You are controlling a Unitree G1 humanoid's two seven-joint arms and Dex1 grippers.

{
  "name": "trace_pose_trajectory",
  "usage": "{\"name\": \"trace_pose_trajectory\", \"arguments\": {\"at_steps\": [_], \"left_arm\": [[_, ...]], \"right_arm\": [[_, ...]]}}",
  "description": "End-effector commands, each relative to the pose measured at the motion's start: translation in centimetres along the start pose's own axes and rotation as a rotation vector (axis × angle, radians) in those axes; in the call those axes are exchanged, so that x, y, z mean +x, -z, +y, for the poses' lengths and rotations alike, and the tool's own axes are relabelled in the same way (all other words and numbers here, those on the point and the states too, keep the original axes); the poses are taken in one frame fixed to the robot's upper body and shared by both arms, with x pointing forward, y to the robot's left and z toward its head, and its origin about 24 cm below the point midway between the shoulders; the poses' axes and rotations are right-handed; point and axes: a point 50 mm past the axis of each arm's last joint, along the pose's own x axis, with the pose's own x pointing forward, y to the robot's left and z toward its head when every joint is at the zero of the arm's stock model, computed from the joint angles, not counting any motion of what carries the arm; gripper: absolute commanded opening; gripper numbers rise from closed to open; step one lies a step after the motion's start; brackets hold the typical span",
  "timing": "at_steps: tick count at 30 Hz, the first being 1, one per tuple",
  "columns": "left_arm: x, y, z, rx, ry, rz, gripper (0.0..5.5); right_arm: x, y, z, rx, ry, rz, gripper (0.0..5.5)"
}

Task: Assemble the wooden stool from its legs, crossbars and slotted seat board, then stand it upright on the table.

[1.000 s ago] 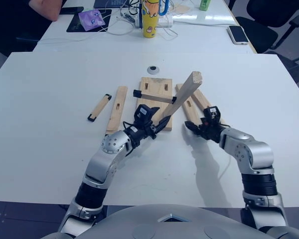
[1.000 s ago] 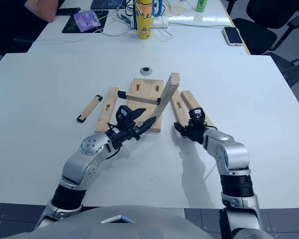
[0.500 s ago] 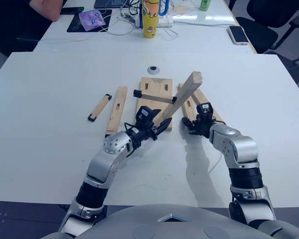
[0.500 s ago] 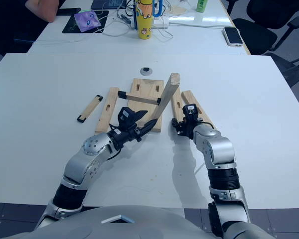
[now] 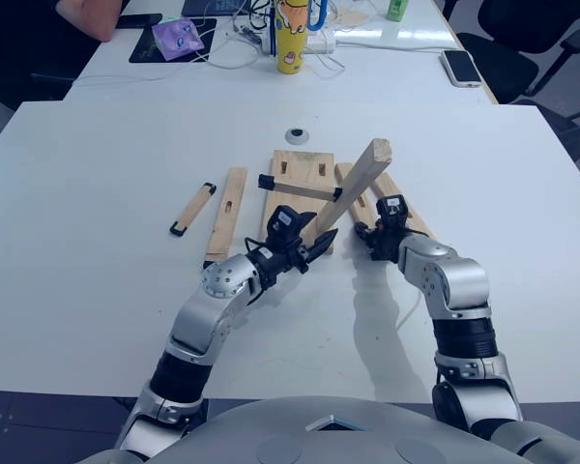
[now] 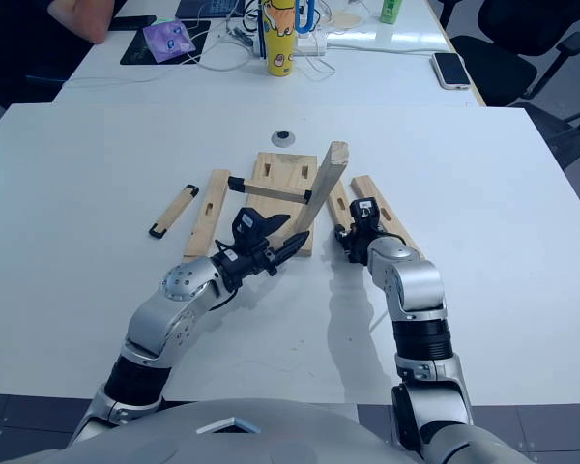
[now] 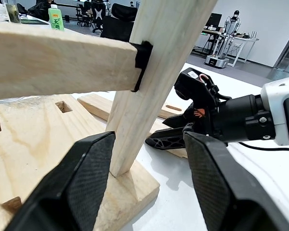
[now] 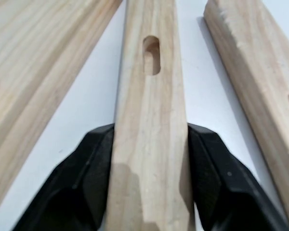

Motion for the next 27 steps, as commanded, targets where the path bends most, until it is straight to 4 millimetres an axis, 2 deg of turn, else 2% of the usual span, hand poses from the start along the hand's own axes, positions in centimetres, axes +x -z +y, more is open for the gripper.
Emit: {"name": "trace_pose_trajectory", "arguments": {"at_steps": [1,7,10,13,16,18,21,25,27], "left_arm": [[-0.5,0.3,0.0,0.067,0.025,0.041,2.65],[-2.2,0.6,-0.5,0.095,0.150,0.103,2.65],[-3.0,0.5,-0.2,0.110,0.187,0.133,2.65],[-3.4,-0.1,0.2,0.092,0.207,0.124,2.65],[-3.9,-0.4,0.7,0.066,0.214,0.122,2.65],[-4.2,-0.1,0.8,0.058,0.224,0.138,2.65],[-4.5,0.0,0.7,0.036,0.242,0.144,2.65],[-4.9,0.4,0.7,0.011,0.262,0.161,2.65],[-5.4,0.3,0.9,-0.016,0.266,0.157,2.65]], "right_arm": [[-0.2,-1.0,-0.4,0.031,0.009,-0.133,2.06],[-2.8,-6.3,-2.8,0.168,-0.014,-0.535,2.06],[-4.6,-8.9,-3.6,0.258,-0.152,-0.727,2.06],[-6.9,-11.3,-3.9,0.379,-0.431,-0.864,2.06],[-10.4,-13.5,-3.9,0.474,-0.817,-0.979,2.06],[-13.0,-13.7,-3.4,0.465,-1.094,-0.981,2.06],[-15.6,-13.1,-3.1,0.456,-1.352,-0.954,2.06],[-17.3,-11.9,-2.4,0.429,-1.546,-0.862,2.06],[-17.5,-10.7,-1.4,0.397,-1.609,-0.746,2.06]]}}
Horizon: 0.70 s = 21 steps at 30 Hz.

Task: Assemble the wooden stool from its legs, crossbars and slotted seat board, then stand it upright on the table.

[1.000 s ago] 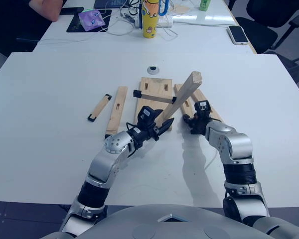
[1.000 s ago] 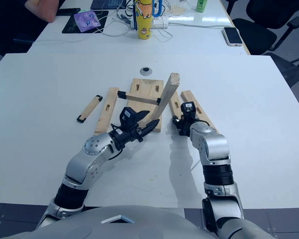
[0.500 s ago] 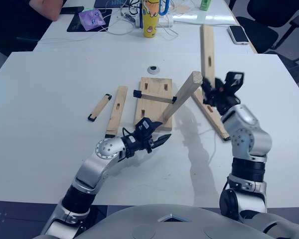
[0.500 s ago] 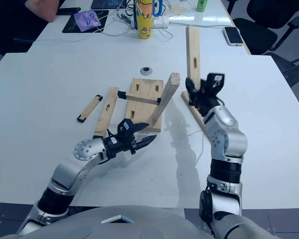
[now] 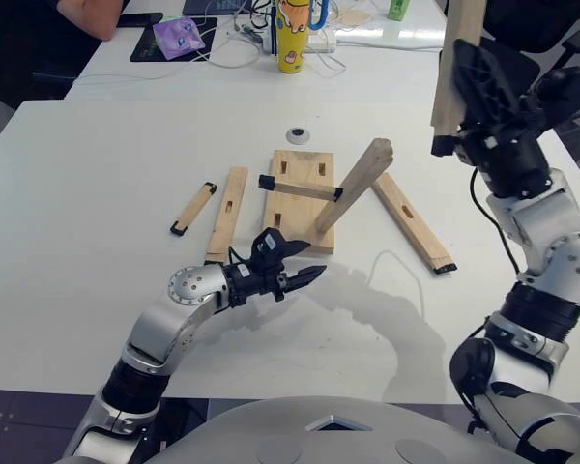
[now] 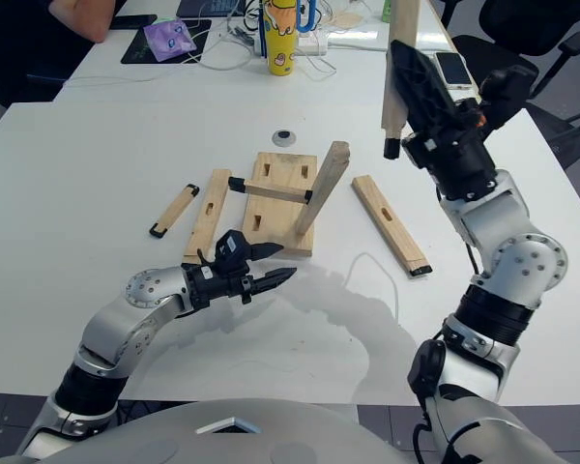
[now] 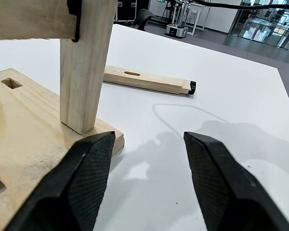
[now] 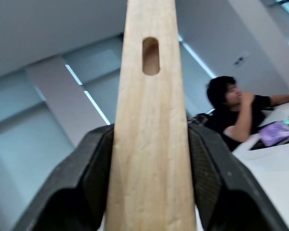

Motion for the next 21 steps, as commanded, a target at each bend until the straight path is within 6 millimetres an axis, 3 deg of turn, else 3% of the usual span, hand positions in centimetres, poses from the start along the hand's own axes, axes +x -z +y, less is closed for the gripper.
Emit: {"name": "trace_pose_trajectory", "arguments": {"at_steps": [1,5,8,13,21], "left_arm": [[-1.8,0.2,0.1,-0.064,0.025,0.017,2.65],[-3.7,-0.6,0.3,-0.159,0.062,-0.023,2.65],[-5.4,-1.7,0.0,-0.240,0.131,-0.074,3.13],[-7.3,-3.7,-0.1,-0.333,0.202,-0.188,3.86],[-7.4,-5.9,0.0,-0.445,0.284,-0.354,5.04]], "right_arm": [[-0.8,1.9,5.2,0.143,-0.314,0.270,2.06],[-2.7,6.5,4.1,0.240,-0.180,0.525,2.06],[-3.9,8.6,2.6,0.227,-0.084,0.606,2.06],[-5.3,9.8,1.5,0.227,-0.071,0.662,2.06],[-6.1,10.4,0.5,0.264,-0.103,0.699,2.06]]}}
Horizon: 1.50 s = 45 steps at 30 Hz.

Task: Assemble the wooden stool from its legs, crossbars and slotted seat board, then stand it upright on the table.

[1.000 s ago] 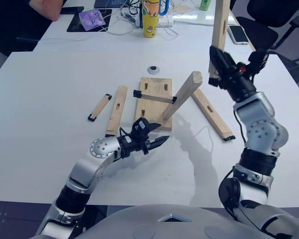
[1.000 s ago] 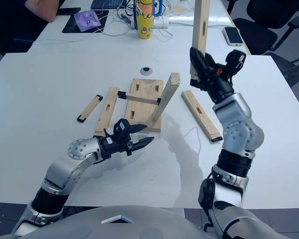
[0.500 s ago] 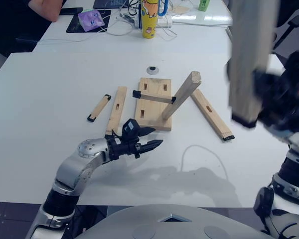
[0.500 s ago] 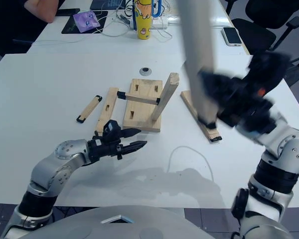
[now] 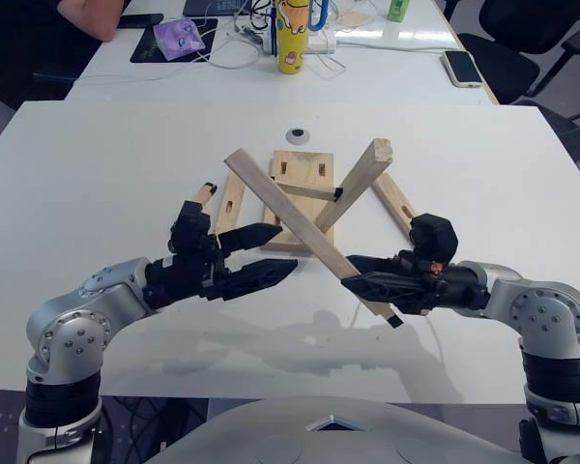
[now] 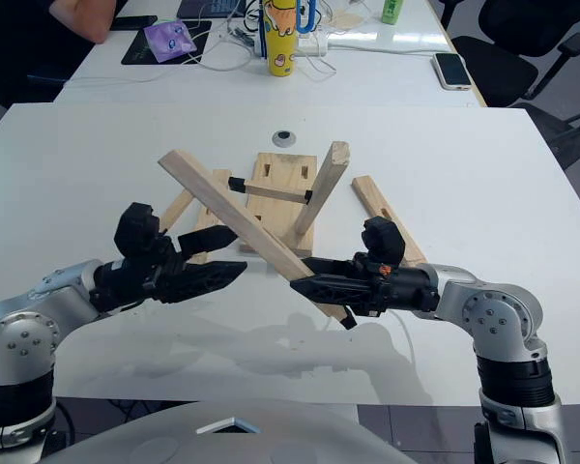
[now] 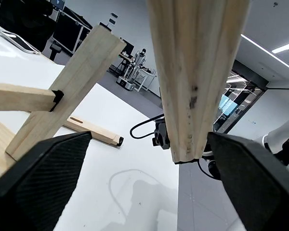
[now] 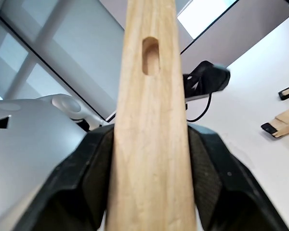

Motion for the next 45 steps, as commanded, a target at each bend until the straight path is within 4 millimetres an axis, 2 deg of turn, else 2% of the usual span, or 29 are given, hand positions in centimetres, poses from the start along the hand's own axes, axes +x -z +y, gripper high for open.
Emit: {"name": "trace_pose_trajectory", "arguments": {"at_steps": [1,2,5,11,28,33,40,41,45], "left_arm": [[0.4,-0.7,-0.3,-0.054,0.045,-0.063,5.13],[0.4,-0.8,-0.2,-0.068,0.048,-0.074,5.31],[0.4,-1.2,-0.6,-0.109,0.091,-0.102,5.33],[0.5,-1.4,0.0,-0.138,0.064,-0.088,5.33],[0.4,-0.9,0.1,-0.172,0.068,-0.030,2.87],[0.3,-1.4,0.3,-0.167,0.064,-0.049,2.14],[0.1,-1.5,0.5,-0.162,0.057,-0.044,2.12],[0.0,-1.4,0.6,-0.159,0.051,-0.037,2.12],[-1.4,-1.7,1.0,-0.134,-0.005,-0.022,2.09]], "right_arm": [[-0.2,0.0,-0.5,-0.001,-0.002,0.025,2.06],[-0.2,0.2,-0.5,0.001,-0.006,0.035,2.06],[0.0,0.4,-0.9,-0.003,0.001,0.054,2.06],[0.0,0.7,-0.7,-0.012,-0.016,0.081,2.06],[0.0,0.4,-0.9,-0.042,-0.007,0.083,2.06],[-0.2,0.6,-0.8,-0.042,-0.001,0.092,2.06],[-0.6,0.3,-1.1,0.010,0.011,0.060,2.06],[-0.7,0.3,-1.0,0.017,0.005,0.056,2.42],[-2.5,-0.5,-1.6,-0.010,0.119,-0.018,3.05]]}}
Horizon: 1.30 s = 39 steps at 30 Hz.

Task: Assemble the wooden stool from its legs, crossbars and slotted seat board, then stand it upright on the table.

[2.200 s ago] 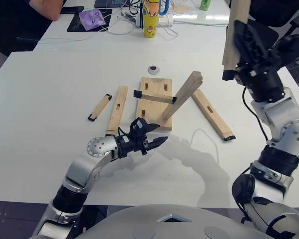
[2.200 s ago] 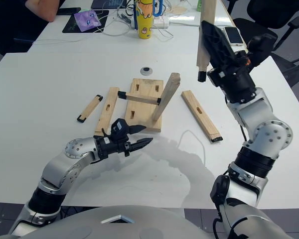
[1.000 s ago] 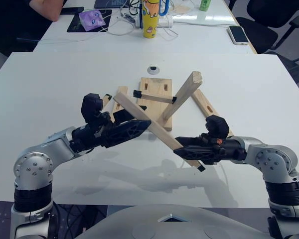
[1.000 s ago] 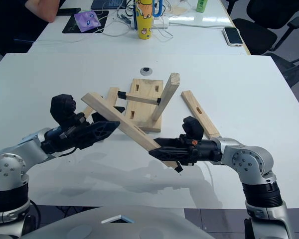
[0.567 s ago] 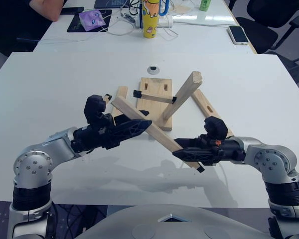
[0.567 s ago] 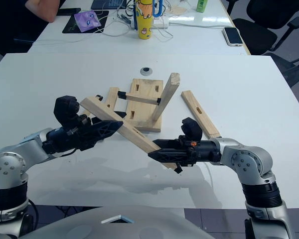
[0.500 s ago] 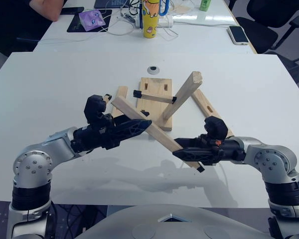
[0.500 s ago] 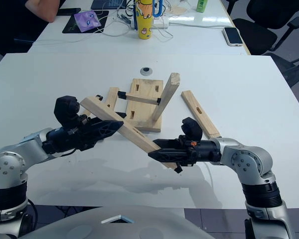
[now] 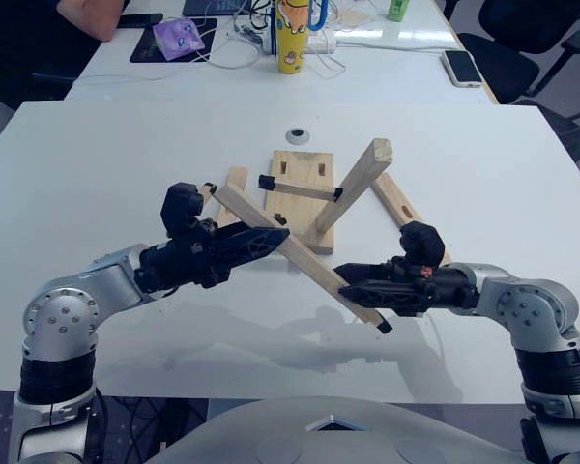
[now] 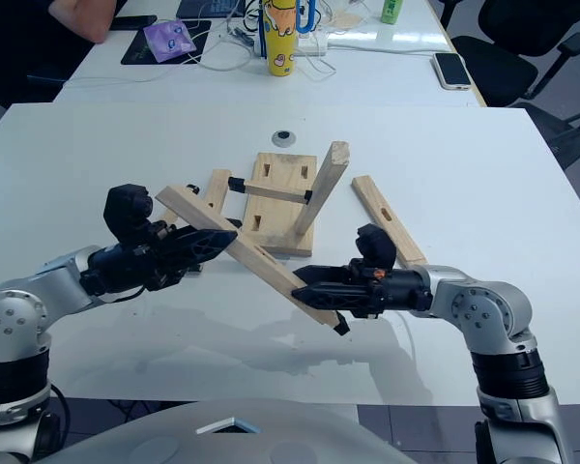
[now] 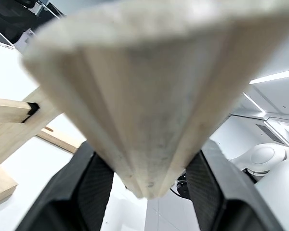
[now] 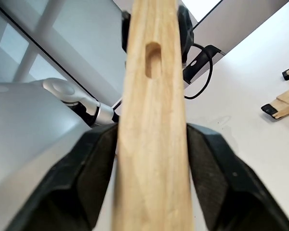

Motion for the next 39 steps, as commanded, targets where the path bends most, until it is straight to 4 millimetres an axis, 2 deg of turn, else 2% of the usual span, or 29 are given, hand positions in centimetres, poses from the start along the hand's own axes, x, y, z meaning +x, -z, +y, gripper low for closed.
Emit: {"name": "trace_pose_trajectory", "arguments": {"at_steps": [1,4,7,10,14,18,21,27,32,34,37,39], "left_arm": [[-1.9,-0.8,0.3,0.045,-0.085,0.011,2.09],[-3.5,-1.9,0.4,0.080,-0.139,-0.002,2.09],[-4.6,-3.2,0.2,0.132,-0.180,-0.024,2.09],[-5.1,-4.4,0.2,0.181,-0.198,-0.029,2.09],[-5.1,-5.0,0.4,0.222,-0.220,-0.021,2.09],[-4.8,-5.1,0.6,0.231,-0.217,-0.020,2.09],[-4.6,-5.0,0.8,0.230,-0.211,-0.016,2.09],[-4.5,-4.6,1.5,0.291,-0.299,0.002,2.09],[-4.2,-4.5,2.6,0.411,-0.408,0.026,2.08],[-3.7,-5.1,2.7,0.484,-0.426,-0.008,2.07],[-3.2,-6.3,2.7,0.601,-0.457,-0.024,2.07],[-2.9,-7.1,2.6,0.669,-0.465,-0.024,2.07]], "right_arm": [[-2.2,-0.8,-0.7,-0.028,0.130,-0.062,3.22],[-2.8,0.1,-2.7,-0.138,0.346,0.023,3.41],[-1.8,2.1,-5.6,-0.433,0.579,0.224,3.41],[-1.6,3.4,-8.3,-0.673,0.817,0.318,3.41],[-1.6,4.2,-10.1,-0.768,0.967,0.304,3.41],[-0.3,4.5,-11.4,-0.785,0.986,0.252,3.41],[-0.3,4.3,-11.8,-0.801,1.016,0.247,3.41],[-4.1,1.9,-11.6,-0.881,1.222,0.275,3.41],[-4.8,1.2,-10.8,-0.915,1.219,0.279,3.41],[-4.1,1.0,-10.3,-0.884,1.161,0.197,3.41],[-0.5,0.8,-9.0,-0.733,0.958,-0.037,3.14],[2.1,1.1,-8.5,-0.680,0.884,-0.086,2.83]]}}
